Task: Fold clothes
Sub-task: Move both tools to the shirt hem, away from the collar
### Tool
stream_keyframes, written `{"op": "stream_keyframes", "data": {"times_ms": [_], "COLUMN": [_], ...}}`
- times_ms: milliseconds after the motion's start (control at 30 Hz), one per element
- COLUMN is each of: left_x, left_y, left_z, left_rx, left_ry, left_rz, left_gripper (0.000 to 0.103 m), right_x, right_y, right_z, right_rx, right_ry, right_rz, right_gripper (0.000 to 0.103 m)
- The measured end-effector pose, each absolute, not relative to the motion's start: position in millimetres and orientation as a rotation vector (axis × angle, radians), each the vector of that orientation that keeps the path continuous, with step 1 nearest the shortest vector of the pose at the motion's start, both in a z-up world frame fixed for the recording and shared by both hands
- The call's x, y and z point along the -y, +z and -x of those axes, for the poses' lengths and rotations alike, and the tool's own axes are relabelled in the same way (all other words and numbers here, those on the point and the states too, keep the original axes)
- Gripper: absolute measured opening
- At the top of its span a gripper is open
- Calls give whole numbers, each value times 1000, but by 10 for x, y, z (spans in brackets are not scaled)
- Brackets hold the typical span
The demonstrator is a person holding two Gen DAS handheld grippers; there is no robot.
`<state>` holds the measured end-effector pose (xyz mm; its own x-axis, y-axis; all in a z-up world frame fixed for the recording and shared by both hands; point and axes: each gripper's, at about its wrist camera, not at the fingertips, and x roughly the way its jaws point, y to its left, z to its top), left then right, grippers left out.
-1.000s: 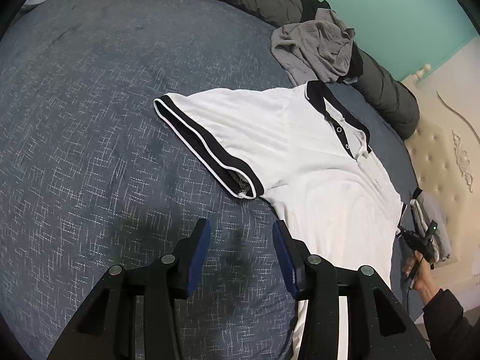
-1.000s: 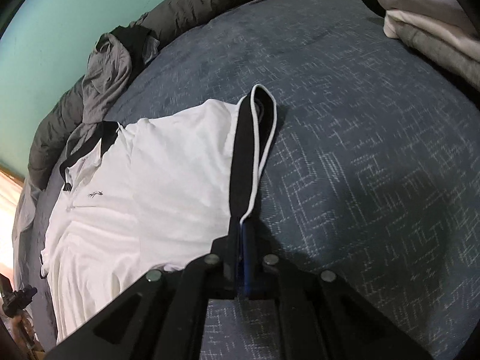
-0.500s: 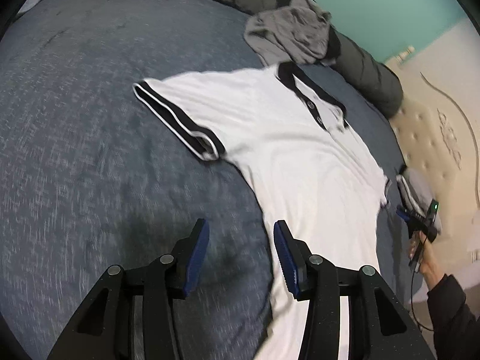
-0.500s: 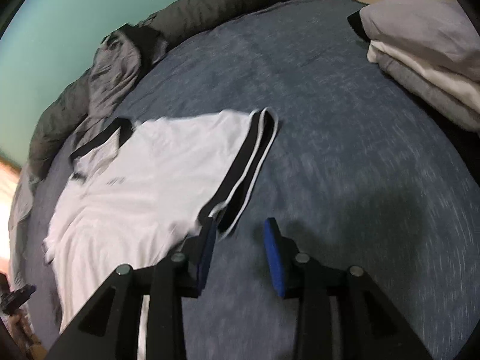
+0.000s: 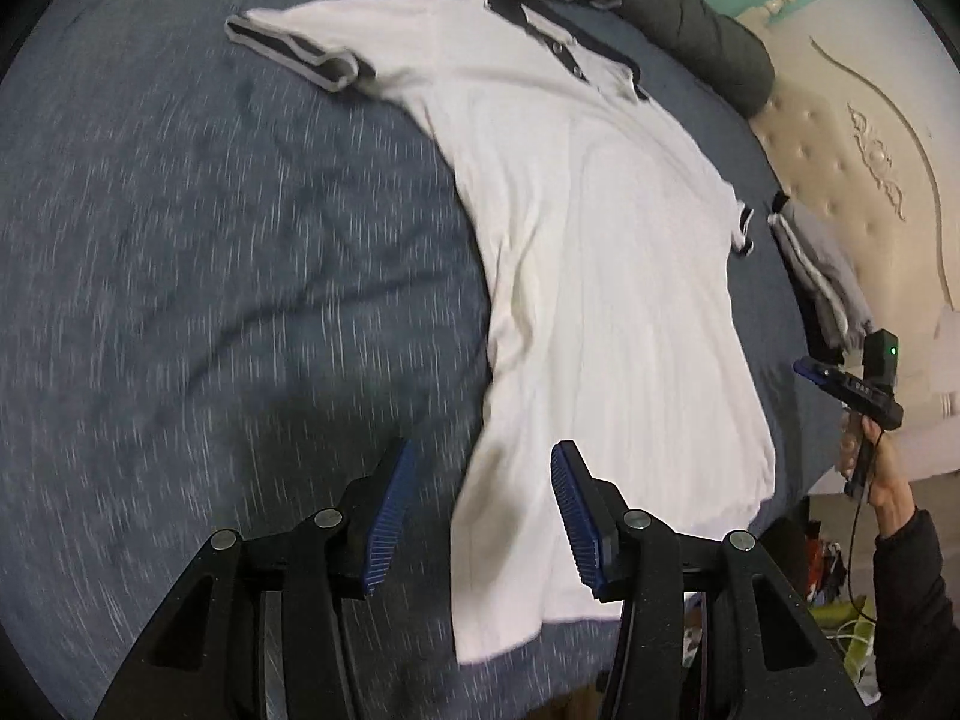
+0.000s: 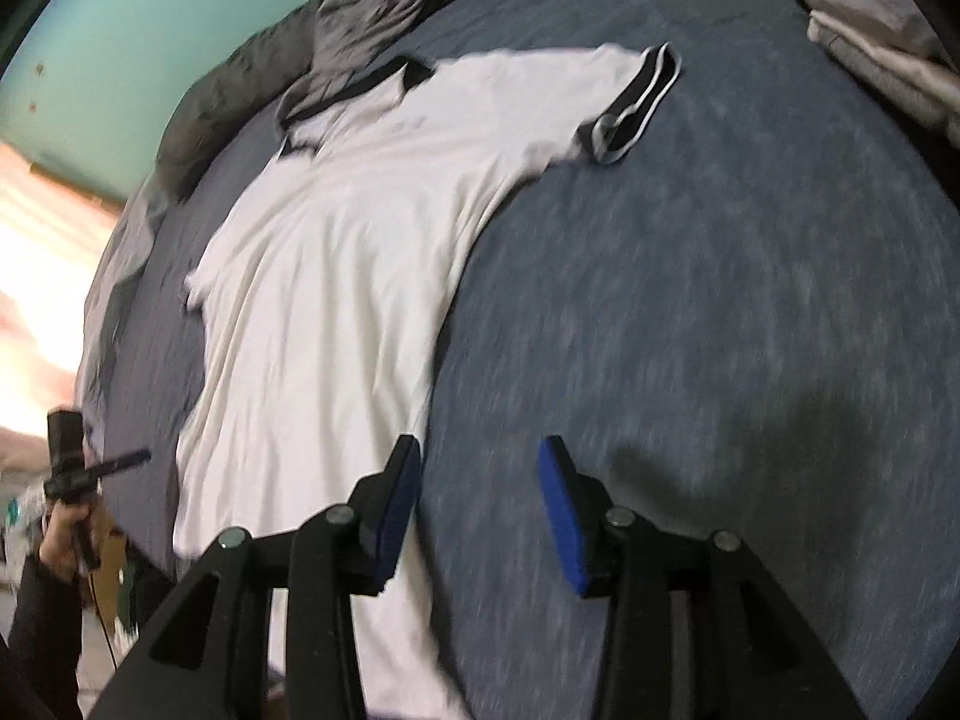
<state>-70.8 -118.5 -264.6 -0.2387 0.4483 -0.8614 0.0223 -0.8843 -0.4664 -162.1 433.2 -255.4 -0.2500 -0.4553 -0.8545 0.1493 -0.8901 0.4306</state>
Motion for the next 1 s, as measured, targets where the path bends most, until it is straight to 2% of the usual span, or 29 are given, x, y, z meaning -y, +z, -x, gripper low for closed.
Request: {"op": "stream_keyframes", "data": {"times_ms": [333, 900, 1000], "left_x": [1130, 1053, 992], "left_y": [-2769, -2975, -2984], "left_z": [263, -27, -59], "left_rx": [597, 574, 541], "left_ry": [2166, 2163, 2160], "left_rz": [1773, 1804, 1797], "left_gripper": [51, 51, 43], "right_x": [-4179, -3983, -4011], "right_y": [-2644, -2756, -2783], "right_z": [863, 604, 582], "right_rx": [312, 243, 248], "right_ry": [-2088, -2077, -2077], "right_rz": [-1693, -1733, -1742], "right_gripper": [42, 42, 42]}}
